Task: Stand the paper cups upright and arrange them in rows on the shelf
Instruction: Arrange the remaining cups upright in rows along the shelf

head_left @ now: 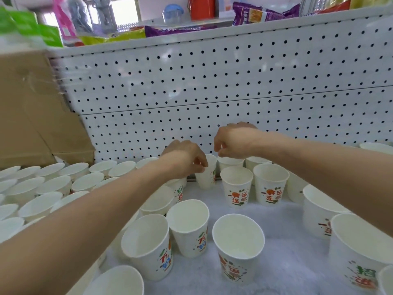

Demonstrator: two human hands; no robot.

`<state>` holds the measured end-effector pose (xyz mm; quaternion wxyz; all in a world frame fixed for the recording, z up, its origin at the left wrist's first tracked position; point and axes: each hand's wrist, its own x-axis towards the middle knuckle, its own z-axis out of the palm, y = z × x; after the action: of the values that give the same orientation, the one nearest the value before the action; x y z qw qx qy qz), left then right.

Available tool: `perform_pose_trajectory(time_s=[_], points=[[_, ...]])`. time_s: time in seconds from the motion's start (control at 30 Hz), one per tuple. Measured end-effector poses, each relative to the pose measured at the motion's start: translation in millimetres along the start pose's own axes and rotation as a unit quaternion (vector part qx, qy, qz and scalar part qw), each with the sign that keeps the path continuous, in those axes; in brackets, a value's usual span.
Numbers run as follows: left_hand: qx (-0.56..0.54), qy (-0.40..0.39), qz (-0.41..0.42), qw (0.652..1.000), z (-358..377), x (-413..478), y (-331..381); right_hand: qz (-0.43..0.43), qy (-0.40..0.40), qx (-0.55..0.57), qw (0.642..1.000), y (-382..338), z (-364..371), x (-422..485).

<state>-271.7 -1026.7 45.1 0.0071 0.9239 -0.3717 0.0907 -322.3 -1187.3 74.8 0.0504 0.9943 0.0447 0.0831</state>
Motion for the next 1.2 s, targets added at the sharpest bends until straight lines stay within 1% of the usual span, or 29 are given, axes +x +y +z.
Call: perform_pose_trajectory(time_s=[0.13,0.17,0.3,0.4,0.63,0.73,0.83,0.97,1.2], points=[[0.045,-0.007,-0.005,0.999,-1,-2,-15,0.017,-0.022,0.001,1.000,10,4,1],[0.042,-0.005,-0.008,0.999,0,-3,-17,0.021,-0.024,0.004,0.999,13,6,1],[-0.021,0.016,-0.041,0.999,2,-1,-11,0.044,-0.025,0.019,0.999,19,15,-1],[-0.005,0.015,-0.061,0.998,5,5,-2,0.059,-0.040,0.023,0.997,18,15,-4],[-0.095,-0.029,-0.048,0.994,4,12,-5,0.071,-0.061,0.089,0.992,19,23,-3],[-0.111,-0.031,-0.053,0.992,4,11,-7,0.069,-0.060,0.092,0.992,20,24,-3],[-0.100,-0.017,-0.055,0.993,6,10,-8,0.065,-0.055,0.088,0.992,20,24,-2],[-0.058,-0.003,-0.053,0.997,9,8,-8,0.060,-0.055,0.088,0.993,18,25,-1],[-0.010,0.000,-0.046,0.999,4,8,-7,0.052,-0.049,0.084,0.994,18,25,2]])
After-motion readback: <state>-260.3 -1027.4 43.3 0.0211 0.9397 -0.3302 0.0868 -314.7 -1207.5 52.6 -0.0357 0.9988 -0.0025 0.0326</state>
